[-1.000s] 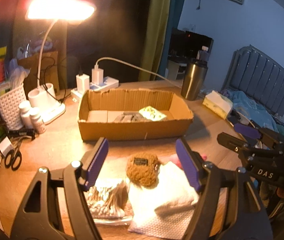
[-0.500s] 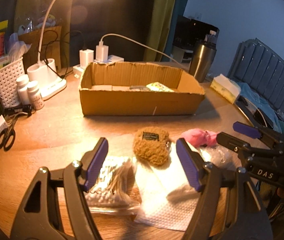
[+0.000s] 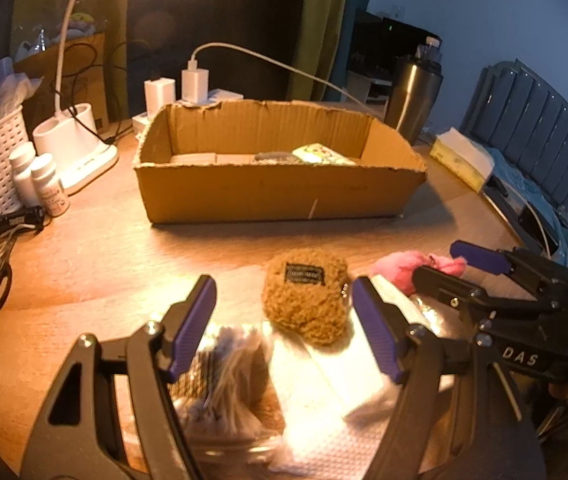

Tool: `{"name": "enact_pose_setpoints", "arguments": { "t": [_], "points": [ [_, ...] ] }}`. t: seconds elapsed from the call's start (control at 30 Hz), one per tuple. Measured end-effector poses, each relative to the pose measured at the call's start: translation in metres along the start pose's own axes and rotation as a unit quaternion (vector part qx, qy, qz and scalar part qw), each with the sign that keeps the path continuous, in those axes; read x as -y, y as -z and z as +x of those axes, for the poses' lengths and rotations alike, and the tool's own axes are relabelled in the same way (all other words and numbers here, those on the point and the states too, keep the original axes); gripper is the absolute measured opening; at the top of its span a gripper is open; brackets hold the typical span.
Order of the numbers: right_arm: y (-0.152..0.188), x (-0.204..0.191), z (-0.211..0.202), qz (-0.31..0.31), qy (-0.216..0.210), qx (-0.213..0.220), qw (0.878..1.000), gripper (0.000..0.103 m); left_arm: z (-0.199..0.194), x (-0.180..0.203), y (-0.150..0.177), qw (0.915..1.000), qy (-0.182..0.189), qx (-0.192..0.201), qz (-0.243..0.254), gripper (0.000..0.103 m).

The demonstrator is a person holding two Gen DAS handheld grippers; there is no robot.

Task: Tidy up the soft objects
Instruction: 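Grasp the brown fuzzy pad with left tool while right tool grasps the pink plush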

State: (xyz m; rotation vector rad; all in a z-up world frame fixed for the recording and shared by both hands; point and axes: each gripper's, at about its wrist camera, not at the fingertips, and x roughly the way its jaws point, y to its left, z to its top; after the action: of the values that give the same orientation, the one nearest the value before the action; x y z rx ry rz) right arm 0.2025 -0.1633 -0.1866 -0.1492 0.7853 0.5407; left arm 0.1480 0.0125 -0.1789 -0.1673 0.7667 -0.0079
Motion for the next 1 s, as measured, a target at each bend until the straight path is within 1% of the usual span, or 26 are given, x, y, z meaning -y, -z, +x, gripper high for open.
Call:
{"name": "enact_pose_setpoints", "arguments": {
  "t": [0.2,0.33,0.37,0.4,0.43,0.47,0.57,0.63,0.8,0.83,0.87,0.93,1.0],
  "points": [
    [-0.002,0.007,0.013,0.002,-0.019,-0.015,1.0,0.068,0.017,0.004,-0.005,0.9998,-0.005,-0.019,0.007,0.071],
    [-0.003,0.009,0.017,0.001,-0.029,-0.017,0.999,0.067,0.028,0.009,-0.005,0.9993,-0.007,-0.034,0.012,0.071],
    [-0.003,0.01,0.017,0.002,-0.032,-0.016,0.999,0.063,0.03,0.011,-0.005,0.9992,-0.007,-0.036,0.014,0.071],
    [-0.004,0.011,0.017,0.003,-0.034,-0.015,0.999,0.056,0.032,0.012,-0.005,0.999,-0.007,-0.04,0.017,0.071],
    [-0.003,0.011,0.017,0.003,-0.034,-0.014,0.999,0.052,0.034,0.014,-0.005,0.9989,-0.008,-0.042,0.02,0.071],
    [-0.004,0.012,0.017,0.003,-0.033,-0.013,0.999,0.046,0.036,0.015,-0.005,0.9987,-0.01,-0.045,0.023,0.071],
    [-0.004,0.016,0.016,0.006,-0.034,-0.009,0.999,0.042,0.041,0.017,-0.005,0.998,-0.014,-0.055,0.027,0.071],
    [-0.003,0.018,0.014,0.007,-0.032,-0.006,0.999,0.041,0.044,0.018,-0.004,0.9977,-0.016,-0.06,0.028,0.071],
    [-0.003,0.025,0.008,0.012,-0.026,0.002,1.0,0.039,0.046,0.02,-0.003,0.9977,-0.006,-0.06,0.03,0.07],
    [-0.004,0.026,0.007,0.013,-0.025,0.003,1.0,0.039,0.046,0.02,-0.003,0.9977,-0.002,-0.061,0.031,0.066],
    [-0.004,0.026,0.006,0.014,-0.024,0.005,1.0,0.039,0.046,0.021,-0.002,0.9977,0.0,-0.06,0.032,0.058],
    [-0.005,0.027,0.004,0.014,-0.024,0.008,1.0,0.039,0.046,0.022,-0.002,0.9975,0.0,-0.062,0.035,0.054],
    [-0.005,0.027,0.001,0.013,-0.023,0.01,1.0,0.037,0.046,0.022,-0.002,0.9973,0.003,-0.063,0.037,0.052]
  ]
}}
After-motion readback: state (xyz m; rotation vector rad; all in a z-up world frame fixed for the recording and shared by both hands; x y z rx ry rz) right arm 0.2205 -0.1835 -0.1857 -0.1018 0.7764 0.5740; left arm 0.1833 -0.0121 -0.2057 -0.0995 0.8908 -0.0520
